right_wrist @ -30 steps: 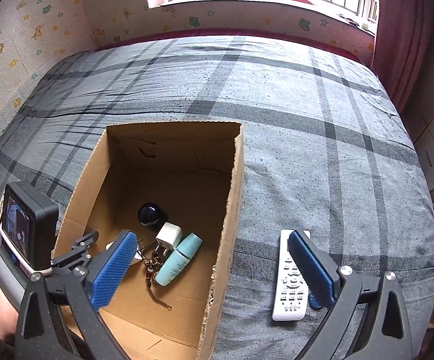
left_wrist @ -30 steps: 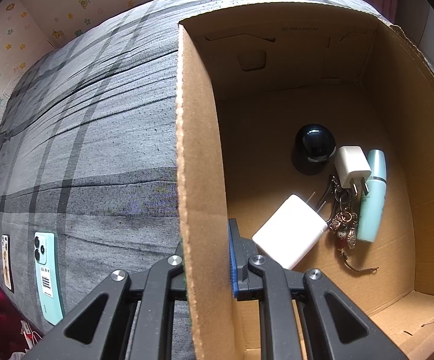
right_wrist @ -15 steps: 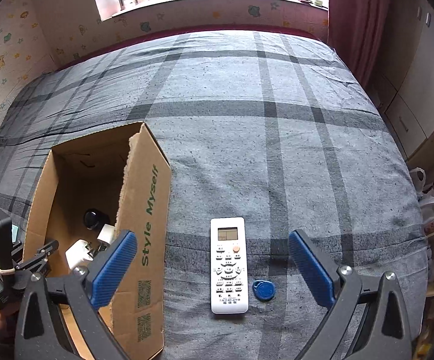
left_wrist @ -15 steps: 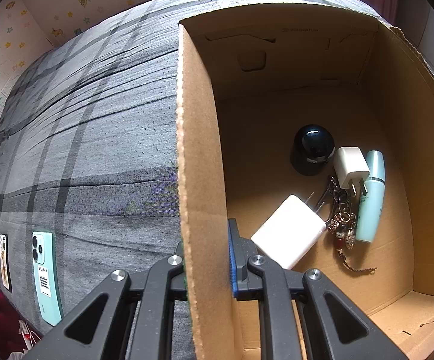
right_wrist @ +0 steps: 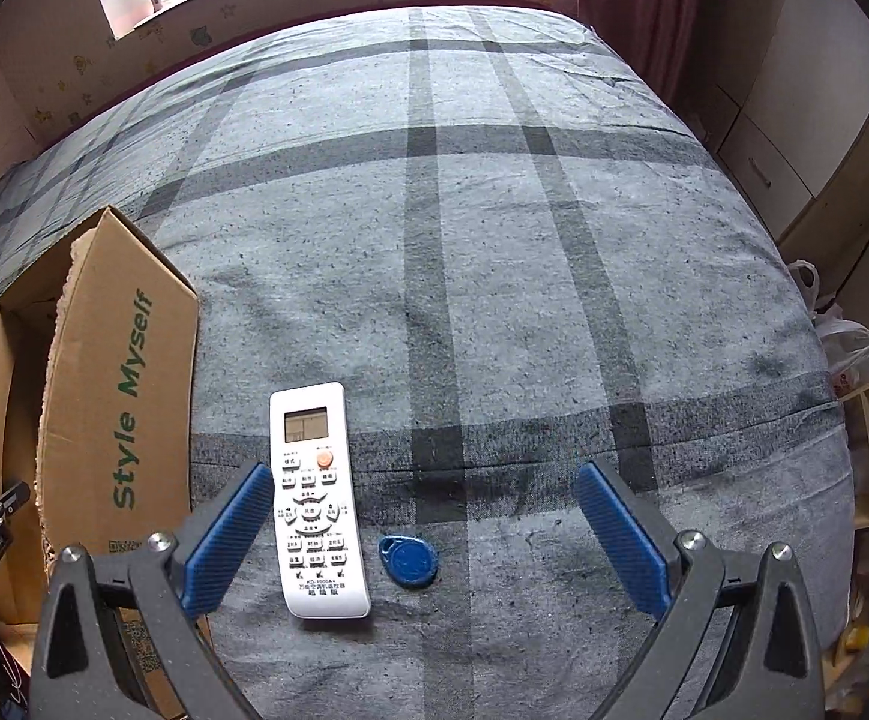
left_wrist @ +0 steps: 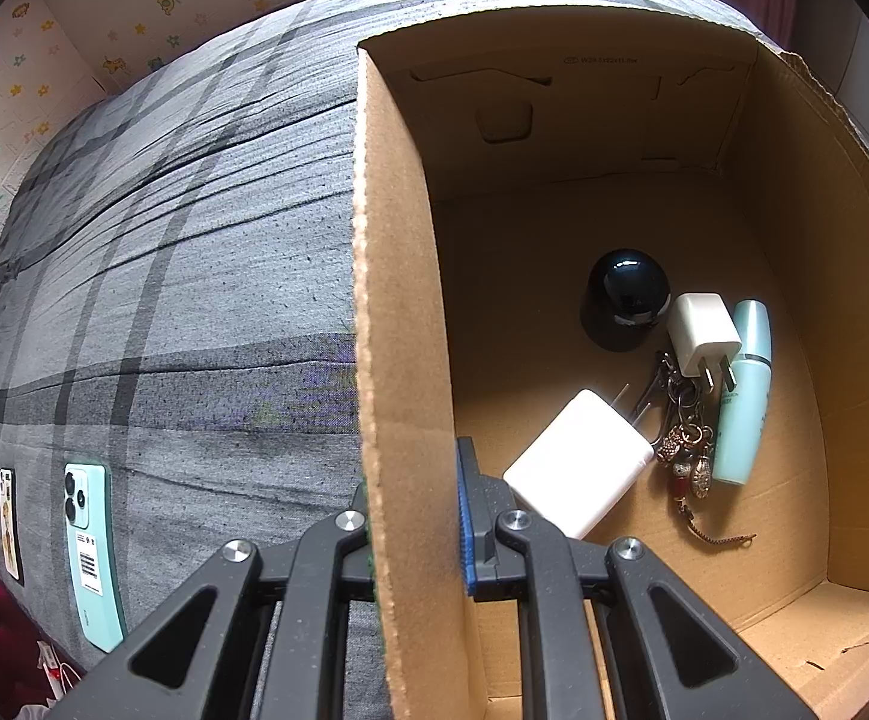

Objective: Organize rigid objects
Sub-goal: 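Move the right gripper back to the white remote on the bed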

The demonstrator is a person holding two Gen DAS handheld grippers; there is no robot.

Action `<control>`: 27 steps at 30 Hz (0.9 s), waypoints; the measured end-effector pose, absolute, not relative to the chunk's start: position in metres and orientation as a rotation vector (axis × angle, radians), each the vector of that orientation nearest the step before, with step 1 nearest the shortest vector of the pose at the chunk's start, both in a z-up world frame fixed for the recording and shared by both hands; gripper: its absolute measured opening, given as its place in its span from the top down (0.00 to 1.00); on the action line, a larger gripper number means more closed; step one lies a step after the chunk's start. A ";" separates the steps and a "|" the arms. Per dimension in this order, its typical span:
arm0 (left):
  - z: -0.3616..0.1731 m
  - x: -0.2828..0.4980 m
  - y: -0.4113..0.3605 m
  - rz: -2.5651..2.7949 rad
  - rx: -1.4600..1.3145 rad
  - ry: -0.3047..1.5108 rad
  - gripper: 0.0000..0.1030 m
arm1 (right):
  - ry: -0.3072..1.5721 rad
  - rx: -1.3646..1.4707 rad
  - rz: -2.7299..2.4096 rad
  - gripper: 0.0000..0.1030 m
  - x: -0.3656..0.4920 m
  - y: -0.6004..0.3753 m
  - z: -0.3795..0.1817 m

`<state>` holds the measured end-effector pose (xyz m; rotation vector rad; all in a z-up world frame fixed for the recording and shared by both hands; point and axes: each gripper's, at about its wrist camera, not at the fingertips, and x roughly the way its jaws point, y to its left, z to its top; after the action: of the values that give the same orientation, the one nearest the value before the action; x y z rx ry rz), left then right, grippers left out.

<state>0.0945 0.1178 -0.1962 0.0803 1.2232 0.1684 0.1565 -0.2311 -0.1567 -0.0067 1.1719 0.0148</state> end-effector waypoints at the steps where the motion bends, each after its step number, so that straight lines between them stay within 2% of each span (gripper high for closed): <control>1: -0.196 0.094 0.117 0.169 0.082 1.223 0.87 | 1.177 -0.009 0.011 0.00 0.156 -0.232 -0.160; 27: -0.199 0.097 0.118 0.167 0.091 1.236 0.87 | 1.286 -0.072 0.120 0.00 0.163 -0.191 -0.212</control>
<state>0.0965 0.1175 -0.1989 0.0912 1.2360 0.1669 0.1631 -0.1912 -0.2123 -0.0722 1.2861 0.1196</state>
